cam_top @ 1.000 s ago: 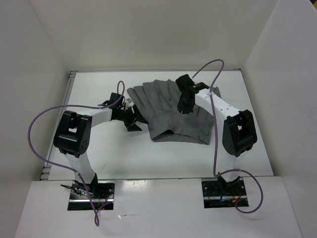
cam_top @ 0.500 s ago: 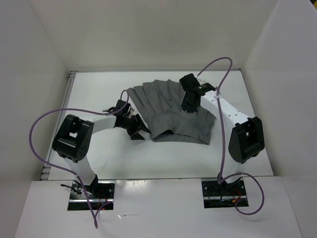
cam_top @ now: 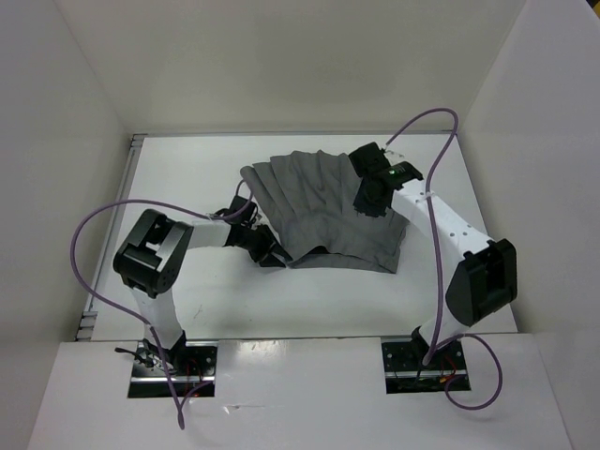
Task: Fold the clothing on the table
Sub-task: Flatten the skirt out
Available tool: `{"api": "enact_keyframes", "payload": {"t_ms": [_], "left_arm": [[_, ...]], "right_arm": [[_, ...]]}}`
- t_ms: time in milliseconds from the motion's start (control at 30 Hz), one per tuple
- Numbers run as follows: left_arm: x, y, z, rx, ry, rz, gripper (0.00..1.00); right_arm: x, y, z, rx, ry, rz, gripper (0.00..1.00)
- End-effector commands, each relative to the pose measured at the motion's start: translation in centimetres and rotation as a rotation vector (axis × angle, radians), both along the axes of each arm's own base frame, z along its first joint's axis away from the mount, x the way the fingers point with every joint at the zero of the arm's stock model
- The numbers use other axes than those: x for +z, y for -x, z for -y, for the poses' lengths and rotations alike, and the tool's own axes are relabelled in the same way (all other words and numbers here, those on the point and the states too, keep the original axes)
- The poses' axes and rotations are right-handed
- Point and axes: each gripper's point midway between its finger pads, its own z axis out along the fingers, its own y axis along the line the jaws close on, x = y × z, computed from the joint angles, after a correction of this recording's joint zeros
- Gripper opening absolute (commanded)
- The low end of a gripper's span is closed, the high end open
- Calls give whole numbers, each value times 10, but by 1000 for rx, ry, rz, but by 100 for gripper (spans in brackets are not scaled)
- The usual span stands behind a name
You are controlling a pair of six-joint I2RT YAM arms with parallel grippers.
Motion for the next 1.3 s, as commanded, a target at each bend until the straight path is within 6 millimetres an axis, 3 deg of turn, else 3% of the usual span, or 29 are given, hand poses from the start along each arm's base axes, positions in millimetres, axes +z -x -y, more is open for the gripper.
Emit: {"api": "enact_keyframes", "payload": {"t_ms": [0,67,167,267,433,567,667,767,933,1133,1267], "left_arm": [[-13,-11,5,25,-19,7,39],[-17,-18,8,32,-16,4,30],[-15,-32,10,40,-6,6,0],[-18,-42,-11,56,-39,21,0],[-4,-81,-94,166,-192,149,0],[5,-83,-118,180,-224,181,0],[5,-74,-118,166,-217,178,0],[-3,-54,-117,146,-207,145,0],[-2,-41,-118,114,-207,150,0],[4,-38,-117,95,-202,163,0],[5,-37,-116,84,-193,167,0]], "right_arm": [[16,9,14,-42,20,40,20],[16,9,14,-42,20,40,20],[15,15,15,-38,13,36,20],[10,20,13,-27,0,16,24],[-27,30,7,-3,-7,-83,30],[-54,30,3,-5,4,-153,36],[-77,33,-1,3,9,-224,40],[-94,34,-24,21,-72,-277,43],[-119,45,-60,70,-120,-341,44],[-131,69,-57,38,-99,-424,44],[-122,85,-54,24,-65,-446,45]]}}
